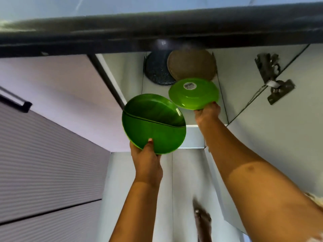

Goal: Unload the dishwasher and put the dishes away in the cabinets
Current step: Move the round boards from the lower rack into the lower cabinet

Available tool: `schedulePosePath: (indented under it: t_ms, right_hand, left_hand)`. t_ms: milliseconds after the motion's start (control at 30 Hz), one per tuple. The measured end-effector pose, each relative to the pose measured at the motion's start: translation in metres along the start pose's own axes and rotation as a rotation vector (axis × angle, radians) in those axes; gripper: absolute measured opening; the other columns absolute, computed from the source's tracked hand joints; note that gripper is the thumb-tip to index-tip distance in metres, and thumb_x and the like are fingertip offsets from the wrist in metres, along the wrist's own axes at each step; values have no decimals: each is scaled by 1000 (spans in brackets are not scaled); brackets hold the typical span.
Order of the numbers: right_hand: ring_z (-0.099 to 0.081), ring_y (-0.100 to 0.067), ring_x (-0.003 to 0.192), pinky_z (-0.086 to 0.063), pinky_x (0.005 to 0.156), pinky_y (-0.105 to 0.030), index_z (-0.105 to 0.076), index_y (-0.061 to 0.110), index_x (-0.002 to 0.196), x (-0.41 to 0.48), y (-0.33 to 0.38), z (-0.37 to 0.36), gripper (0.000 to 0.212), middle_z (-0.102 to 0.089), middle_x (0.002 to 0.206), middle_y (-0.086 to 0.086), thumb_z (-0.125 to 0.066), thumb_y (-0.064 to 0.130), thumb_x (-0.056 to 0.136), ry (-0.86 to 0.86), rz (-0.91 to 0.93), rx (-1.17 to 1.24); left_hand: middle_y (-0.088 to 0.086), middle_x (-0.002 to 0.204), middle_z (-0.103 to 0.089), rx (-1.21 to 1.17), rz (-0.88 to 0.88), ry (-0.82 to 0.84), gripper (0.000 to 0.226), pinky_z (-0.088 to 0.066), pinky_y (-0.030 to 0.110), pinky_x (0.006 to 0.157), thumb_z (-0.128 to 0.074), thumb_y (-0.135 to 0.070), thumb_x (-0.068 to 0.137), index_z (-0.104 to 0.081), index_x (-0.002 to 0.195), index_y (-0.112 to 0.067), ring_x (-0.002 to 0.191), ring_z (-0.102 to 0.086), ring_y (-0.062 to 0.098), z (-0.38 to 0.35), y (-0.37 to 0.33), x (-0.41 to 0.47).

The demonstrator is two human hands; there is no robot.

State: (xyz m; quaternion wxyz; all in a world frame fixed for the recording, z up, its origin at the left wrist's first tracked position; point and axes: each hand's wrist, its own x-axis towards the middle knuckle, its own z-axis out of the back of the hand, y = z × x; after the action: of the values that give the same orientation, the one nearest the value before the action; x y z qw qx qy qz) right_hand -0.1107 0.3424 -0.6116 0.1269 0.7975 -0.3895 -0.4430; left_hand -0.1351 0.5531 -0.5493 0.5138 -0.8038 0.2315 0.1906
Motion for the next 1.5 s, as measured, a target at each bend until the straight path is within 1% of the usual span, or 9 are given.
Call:
schedulePosePath:
  t_ms: [200,267,400,567,700,1067,1233,1333,1500]
  right_hand:
    - [-63,-30,93,-40,102,-57,-61,13,101,32,5,-8,29,-63,116,-17,-32,11,101,-24,28,83]
    - [-60,-36,108,-39,102,-60,-51,16,127,41,5,-8,32,-55,132,-19,-33,15,101,-20,23,52]
    - [-34,-37,135,-36,108,-45,-8,25,151,52,4,-7,82,-21,152,-17,-62,15,89,-135,138,-616]
    - [-16,-41,141,-28,113,-42,-15,25,151,58,0,9,93,10,156,-18,-74,28,80,11,405,-1411]
    - [1,-40,144,-17,116,-45,-14,23,151,67,-1,11,85,11,156,-21,-66,38,85,116,462,-1604]
    - [-6,-41,144,-17,115,-44,-2,19,153,93,24,-4,80,2,157,-19,-51,42,94,103,442,-1940]
    - [-8,-39,143,-27,110,-48,-5,19,152,71,19,-4,73,0,158,-15,-49,35,96,39,464,-1863]
    - [-29,-35,134,-37,100,-42,-31,12,145,39,6,-9,55,-26,150,-15,-47,33,97,44,540,-1641]
    - [-56,-20,103,-46,77,-33,-58,17,121,-20,11,-19,56,-62,114,-1,-33,59,94,286,-331,-713]
  left_hand:
    - [5,129,-54,208,-101,-76,55,-40,53,105,-44,11,91,-44,135,-22,122,-50,30,-27,-3,34]
    - [6,132,-52,275,-109,-83,53,-39,52,106,-45,9,91,-43,135,-20,123,-49,29,-34,-2,42]
    - [7,135,-50,376,-120,-95,54,-39,47,107,-43,8,92,-41,139,-19,124,-47,29,-41,1,54]
    - [5,135,-49,393,-112,-127,56,-39,48,107,-43,7,92,-41,139,-23,123,-46,29,-43,5,62]
    - [5,132,-51,398,-122,-126,58,-40,47,106,-42,9,90,-42,138,-22,121,-48,29,-44,6,64]
    - [7,127,-53,421,-149,-93,56,-44,44,103,-42,12,87,-45,134,-20,114,-50,26,-52,7,71]
    - [3,118,-53,475,-200,-71,54,-44,35,95,-39,13,88,-45,134,-16,106,-49,21,-53,7,69]
    - [4,119,-53,558,-271,-32,53,-44,34,96,-38,12,89,-44,135,-15,105,-48,18,-52,7,67]
    - [3,111,-60,1056,-675,82,51,-40,10,83,-39,10,88,-49,132,-13,95,-52,18,-43,4,69]
